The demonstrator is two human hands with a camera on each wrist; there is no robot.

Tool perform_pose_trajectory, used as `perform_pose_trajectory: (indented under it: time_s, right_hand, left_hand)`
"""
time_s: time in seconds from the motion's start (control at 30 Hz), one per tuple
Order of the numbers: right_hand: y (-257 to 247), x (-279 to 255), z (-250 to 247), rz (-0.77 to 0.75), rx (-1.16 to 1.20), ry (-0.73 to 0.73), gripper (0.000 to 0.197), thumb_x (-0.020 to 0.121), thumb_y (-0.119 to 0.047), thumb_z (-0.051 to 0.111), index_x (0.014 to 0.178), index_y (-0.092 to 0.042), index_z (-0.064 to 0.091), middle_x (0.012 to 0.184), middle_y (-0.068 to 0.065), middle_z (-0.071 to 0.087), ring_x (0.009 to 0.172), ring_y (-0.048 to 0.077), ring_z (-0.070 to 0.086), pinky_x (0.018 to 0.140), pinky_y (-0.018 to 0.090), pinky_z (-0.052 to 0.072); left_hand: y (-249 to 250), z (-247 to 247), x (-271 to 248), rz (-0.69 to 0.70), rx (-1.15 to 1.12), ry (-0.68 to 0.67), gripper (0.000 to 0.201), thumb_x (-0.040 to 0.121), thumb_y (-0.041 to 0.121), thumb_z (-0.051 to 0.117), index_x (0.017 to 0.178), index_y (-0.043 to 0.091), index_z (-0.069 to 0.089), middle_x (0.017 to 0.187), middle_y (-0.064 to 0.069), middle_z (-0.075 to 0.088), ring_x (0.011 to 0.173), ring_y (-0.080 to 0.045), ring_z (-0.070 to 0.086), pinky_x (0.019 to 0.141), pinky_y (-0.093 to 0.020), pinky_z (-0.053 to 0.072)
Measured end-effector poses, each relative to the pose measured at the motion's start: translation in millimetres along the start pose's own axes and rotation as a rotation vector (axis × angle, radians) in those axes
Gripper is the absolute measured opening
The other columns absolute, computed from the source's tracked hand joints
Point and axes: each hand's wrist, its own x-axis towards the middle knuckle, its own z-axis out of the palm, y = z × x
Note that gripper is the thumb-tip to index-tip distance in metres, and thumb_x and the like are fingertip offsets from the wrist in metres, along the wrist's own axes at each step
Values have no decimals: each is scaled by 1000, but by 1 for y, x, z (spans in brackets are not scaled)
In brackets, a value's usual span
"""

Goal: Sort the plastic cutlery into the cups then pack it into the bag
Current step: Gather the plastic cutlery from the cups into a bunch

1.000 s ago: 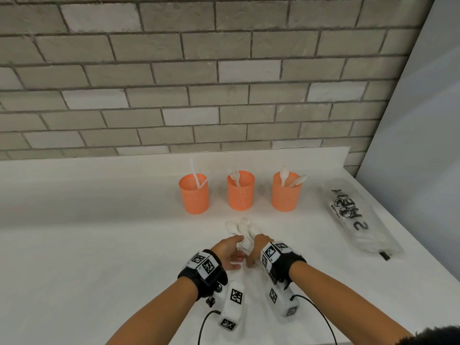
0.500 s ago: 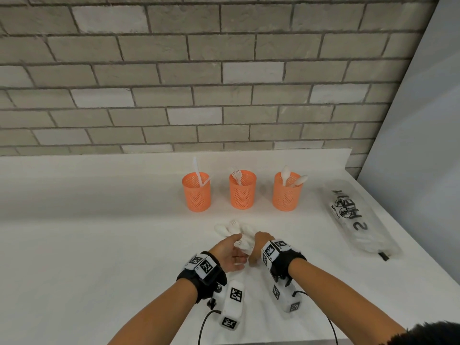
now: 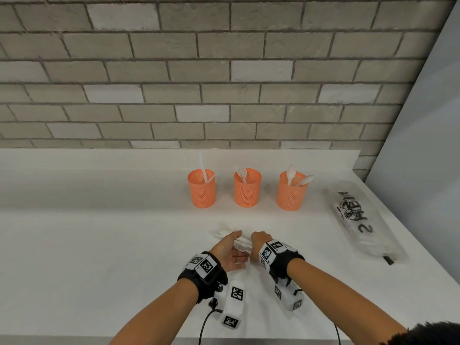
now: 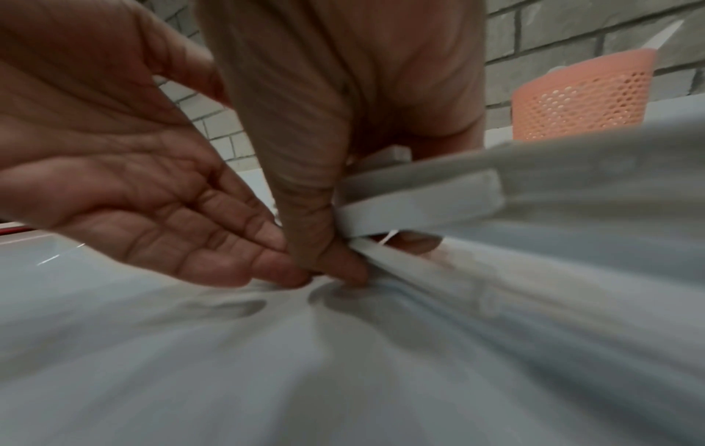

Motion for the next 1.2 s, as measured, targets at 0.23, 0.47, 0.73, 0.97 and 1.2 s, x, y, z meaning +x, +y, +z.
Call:
perform_pose_trajectory:
  time_s: [0.23, 0.47, 0.73, 0.97, 1.2]
  right_hand:
    - [-1, 2, 4, 46, 60, -18, 35, 83, -13, 61, 63, -15, 32, 77, 4, 54, 108, 27, 62, 81, 26, 46]
    - [5, 1, 5, -38, -5, 28, 31, 86, -14, 56, 113, 0, 58, 116, 17, 63, 107, 30, 60, 86, 31, 48]
    - [5, 1, 6, -106, -50, 29, 37, 84, -20, 60, 117, -4, 53, 121, 16, 58, 110, 31, 57, 87, 32, 46]
    - [10, 0, 5, -153, -88, 22, 41, 87, -20, 58, 122, -2, 44, 122, 19, 56, 110, 34, 56, 87, 35, 45]
    - [22, -5, 6, -154, -50, 14, 47, 87, -25, 58, 125, -5, 39, 120, 19, 56, 108, 35, 56, 86, 37, 45]
  left_hand:
    - [-3, -3, 0, -1, -17, 10, 40, 92, 45, 46, 85, 6, 57, 80, -10, 57, 72, -20, 52, 74, -31, 44]
    - [0, -6, 0, -22, 82, 110, 44, 97, 44, 34, 86, 8, 58, 85, -9, 58, 77, -20, 53, 77, -35, 43]
    - [1, -46, 5, 29, 148, 360, 51, 98, 44, 37, 74, 2, 54, 65, -11, 60, 44, -18, 55, 50, -23, 39]
    - [6, -54, 14, -12, 88, 335, 54, 101, 41, 27, 78, 0, 54, 76, -12, 61, 63, -23, 56, 54, -26, 36]
    - [11, -54, 26, 78, 84, 414, 40, 101, 17, 34, 63, 6, 42, 51, -10, 46, 18, -13, 37, 29, -7, 27]
